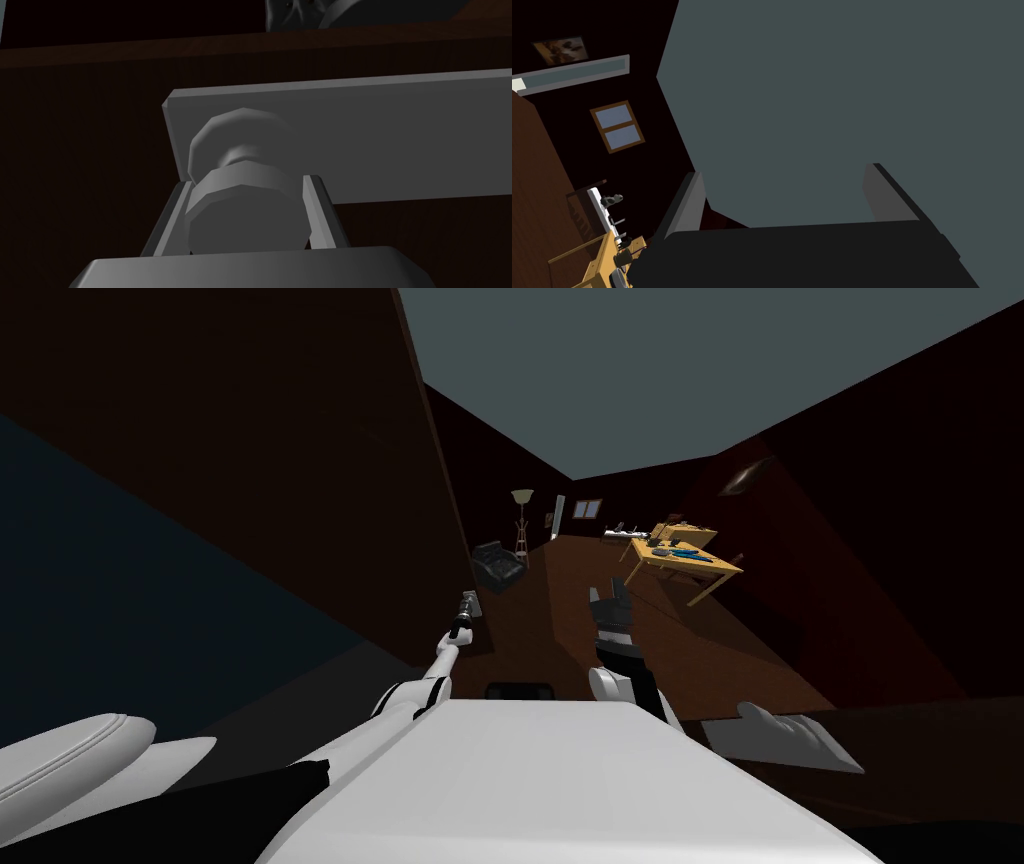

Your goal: Push the door open

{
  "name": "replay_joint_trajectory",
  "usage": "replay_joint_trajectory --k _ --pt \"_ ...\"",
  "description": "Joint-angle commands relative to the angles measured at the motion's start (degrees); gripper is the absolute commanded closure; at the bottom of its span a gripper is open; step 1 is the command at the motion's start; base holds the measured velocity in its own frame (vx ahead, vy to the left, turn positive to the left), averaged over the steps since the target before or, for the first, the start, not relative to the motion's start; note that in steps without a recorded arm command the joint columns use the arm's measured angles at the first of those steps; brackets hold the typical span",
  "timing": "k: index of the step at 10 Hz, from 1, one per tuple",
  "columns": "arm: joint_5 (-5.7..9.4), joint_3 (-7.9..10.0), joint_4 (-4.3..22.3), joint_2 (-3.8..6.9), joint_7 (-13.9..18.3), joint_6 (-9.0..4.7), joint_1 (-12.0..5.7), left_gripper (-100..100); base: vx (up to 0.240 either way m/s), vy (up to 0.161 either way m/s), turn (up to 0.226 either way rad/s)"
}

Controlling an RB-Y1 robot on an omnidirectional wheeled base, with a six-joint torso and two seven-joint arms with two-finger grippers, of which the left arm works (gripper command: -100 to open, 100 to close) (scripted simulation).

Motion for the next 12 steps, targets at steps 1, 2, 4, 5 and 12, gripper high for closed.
replay_joint_trajectory --k 1,2,4,5,12 --pt "0.00 0.00 0.0 0.00 0.0 0.00 0.00 100 0.080 -0.042 0.041" --pt "0.29 0.89 0.0 0.45 -0.2 -0.20 -0.05 100 0.116 -0.058 0.049" --pt "0.59 1.84 0.2 0.80 -0.5 -0.22 0.03 100 0.187 -0.083 0.068" --pt "0.76 2.41 0.3 1.02 -0.7 -0.24 0.07 100 0.194 -0.043 0.051" --pt "2.02 6.48 0.9 2.54 -2.0 -0.36 0.39 100 0.194 -0.084 0.062"
